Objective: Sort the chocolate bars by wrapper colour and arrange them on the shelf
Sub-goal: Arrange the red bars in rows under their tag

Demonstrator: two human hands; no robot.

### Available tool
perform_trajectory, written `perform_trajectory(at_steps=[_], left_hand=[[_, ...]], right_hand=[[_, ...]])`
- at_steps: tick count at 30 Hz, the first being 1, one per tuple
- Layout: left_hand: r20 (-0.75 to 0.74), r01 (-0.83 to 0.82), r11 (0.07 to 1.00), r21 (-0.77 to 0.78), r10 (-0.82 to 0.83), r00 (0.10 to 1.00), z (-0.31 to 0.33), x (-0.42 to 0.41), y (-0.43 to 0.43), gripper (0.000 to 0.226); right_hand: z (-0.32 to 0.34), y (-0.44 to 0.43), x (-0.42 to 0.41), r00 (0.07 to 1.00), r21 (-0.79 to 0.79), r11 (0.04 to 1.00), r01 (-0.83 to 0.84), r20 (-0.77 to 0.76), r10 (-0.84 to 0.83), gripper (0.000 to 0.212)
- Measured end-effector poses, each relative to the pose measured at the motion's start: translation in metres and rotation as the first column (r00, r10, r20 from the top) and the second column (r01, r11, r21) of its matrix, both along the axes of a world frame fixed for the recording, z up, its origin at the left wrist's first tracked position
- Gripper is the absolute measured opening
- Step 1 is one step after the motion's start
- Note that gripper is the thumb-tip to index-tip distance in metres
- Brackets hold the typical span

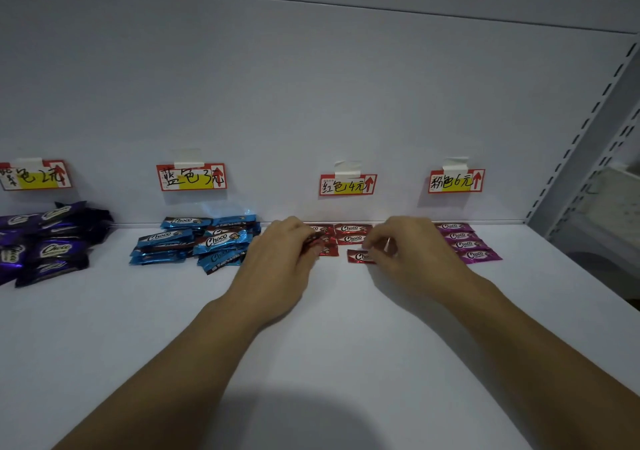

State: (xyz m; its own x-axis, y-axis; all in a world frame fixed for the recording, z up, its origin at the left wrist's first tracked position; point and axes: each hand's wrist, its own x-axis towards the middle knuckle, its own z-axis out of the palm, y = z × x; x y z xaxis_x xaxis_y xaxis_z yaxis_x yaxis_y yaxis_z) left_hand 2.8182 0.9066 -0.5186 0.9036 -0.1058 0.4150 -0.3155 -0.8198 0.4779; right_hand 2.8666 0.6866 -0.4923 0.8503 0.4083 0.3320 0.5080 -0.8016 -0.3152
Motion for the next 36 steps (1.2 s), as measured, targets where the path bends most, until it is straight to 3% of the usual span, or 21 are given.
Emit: perform_trajectory(at_steps=[3, 9, 28, 30, 32, 34, 36], left_hand=[[0.032, -0.015, 0.995, 0.102, 0.012, 0.999, -0.005, 0.002, -0.004, 0.021], [-0.013, -0.028, 0.979, 0.203, 0.031, 0.999, -0.009, 0.0, -0.008, 0.03], [0.001, -0.016, 0.979, 0.206, 0.016, 1.0, -0.016, 0.003, -0.006, 0.029], [0.049, -0.018, 0.993, 0.114, 0.013, 0.999, -0.012, 0.003, -0.005, 0.027], [0.079, -0.007, 0.992, -0.122, 0.017, 0.997, -0.005, 0.0, -0.004, 0.027], [0.017, 0.03, 0.932, -0.362, -0.025, 1.0, 0.004, -0.005, -0.005, 0.033], [-0.138, 0.06, 0.815, -0.576, -0.17, 0.976, 0.012, -0.007, -0.008, 0.03]], right_hand=[[-0.006, 0.003, -0.006, 0.999, -0.07, 0.998, 0.005, -0.049, -0.008, 0.02], [-0.012, 0.01, -0.008, 1.0, -0.119, 0.993, 0.013, 0.025, -0.01, 0.019], [-0.02, 0.009, -0.004, 0.995, -0.072, 0.996, -0.05, 0.081, 0.056, 0.021], [-0.013, 0.007, -0.003, 0.991, -0.038, 0.999, -0.035, 0.126, 0.04, 0.021], [-0.001, 0.002, -0.002, 0.988, 0.121, 0.993, -0.008, 0.151, -0.01, 0.021], [0.01, -0.002, -0.005, 0.993, 0.372, 0.928, -0.007, 0.115, -0.039, 0.016], [0.017, 0.001, -0.01, 0.999, 0.58, 0.813, -0.048, 0.009, 0.052, 0.011]])
